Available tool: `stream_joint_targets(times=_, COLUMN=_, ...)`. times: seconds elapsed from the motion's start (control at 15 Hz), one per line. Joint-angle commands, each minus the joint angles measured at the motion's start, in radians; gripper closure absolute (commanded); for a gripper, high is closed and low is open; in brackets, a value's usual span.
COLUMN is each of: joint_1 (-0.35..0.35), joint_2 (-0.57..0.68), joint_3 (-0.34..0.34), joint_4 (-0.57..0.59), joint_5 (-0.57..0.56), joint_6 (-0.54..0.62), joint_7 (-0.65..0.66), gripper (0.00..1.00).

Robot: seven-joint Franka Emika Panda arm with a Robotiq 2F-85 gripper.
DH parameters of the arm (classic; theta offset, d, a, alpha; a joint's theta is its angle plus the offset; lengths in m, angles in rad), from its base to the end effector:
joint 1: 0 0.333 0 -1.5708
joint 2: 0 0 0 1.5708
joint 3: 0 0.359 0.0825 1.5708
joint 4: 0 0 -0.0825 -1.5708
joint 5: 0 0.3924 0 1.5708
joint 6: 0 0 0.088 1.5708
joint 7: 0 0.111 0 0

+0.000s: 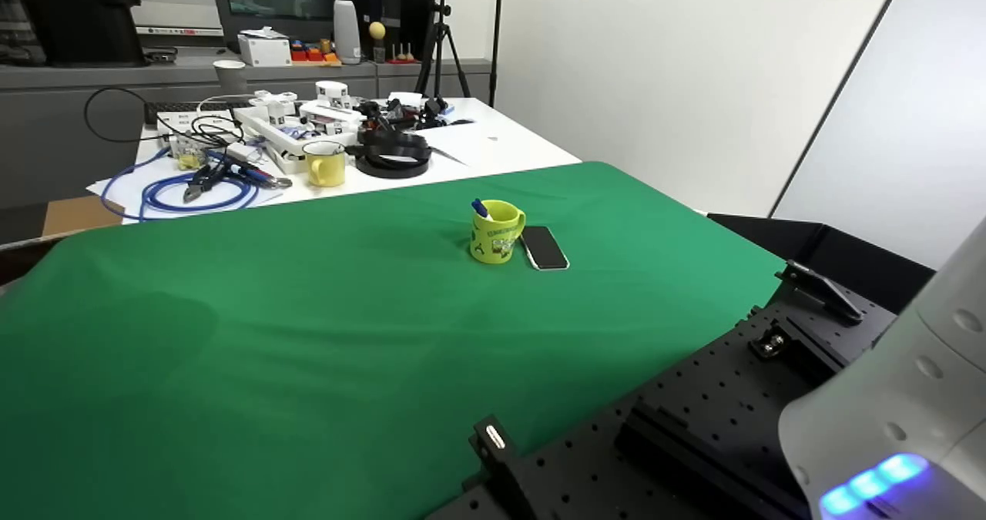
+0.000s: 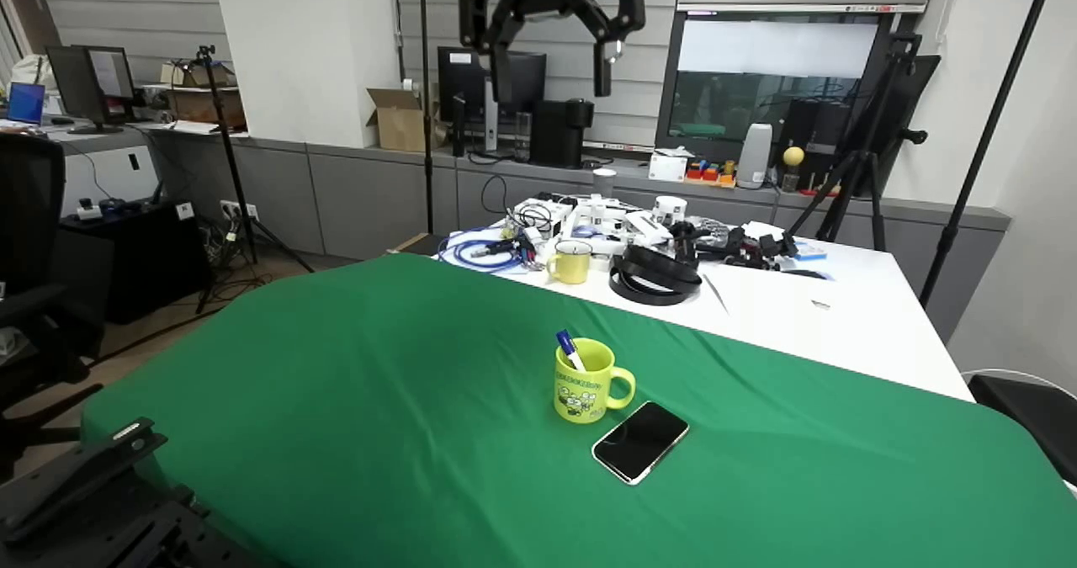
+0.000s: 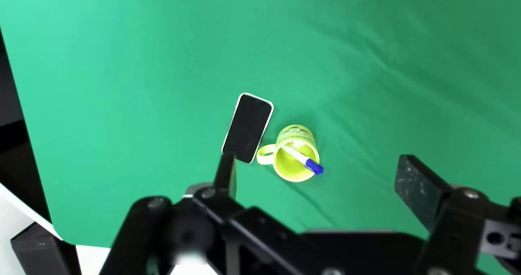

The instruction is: Remove the marker from the mug and put it on the table

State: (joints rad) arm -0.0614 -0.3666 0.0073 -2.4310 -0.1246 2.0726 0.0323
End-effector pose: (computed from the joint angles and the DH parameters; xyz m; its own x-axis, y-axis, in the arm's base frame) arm 0.4211 -0.0295 0.4746 0.9996 -0.0268 0.0084 -0.0276 -0.9933 0.1118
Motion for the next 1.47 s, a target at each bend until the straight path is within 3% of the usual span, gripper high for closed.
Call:
stream_joint_targets(times=0.0, joint_1=-0.013, joint_2=0.199, joint_3=0.011, joint_4=0.131, joint_5=-0.086, joint_6=0.046, joint_7=0.056, gripper=0.0)
stream_joint_targets(times=0.2, joint_1=0.004, joint_2=0.343, joint_3=-0.005, joint_4=0.244, joint_5=-0.082, joint_6=0.03, joint_7=0.007, gripper=0.0)
stream_joint_targets(times=0.4, joint_1=0.011, joint_2=0.502, joint_3=-0.019, joint_4=0.413, joint_5=-0.051, joint_6=-0.074, joint_7=-0.217, gripper=0.0)
stream_joint_targets(times=0.73, joint_1=0.013, joint_2=0.693, joint_3=-0.006, joint_4=0.63, joint_5=-0.13, joint_6=-0.203, joint_7=-0.443, gripper=0.0)
stream_joint_targets(times=1.0, joint_1=0.046, joint_2=0.746, joint_3=0.016, joint_4=0.647, joint_5=-0.243, joint_6=-0.2, joint_7=-0.549, gripper=0.0)
stream_joint_targets(times=1.27, joint_1=0.096, joint_2=0.759, joint_3=0.036, joint_4=0.592, joint_5=-0.389, joint_6=-0.155, joint_7=-0.598, gripper=0.0)
stream_joint_targets(times=1.4, joint_1=0.131, joint_2=0.777, joint_3=0.04, joint_4=0.587, joint_5=-0.471, joint_6=-0.195, joint_7=-0.605, gripper=0.0)
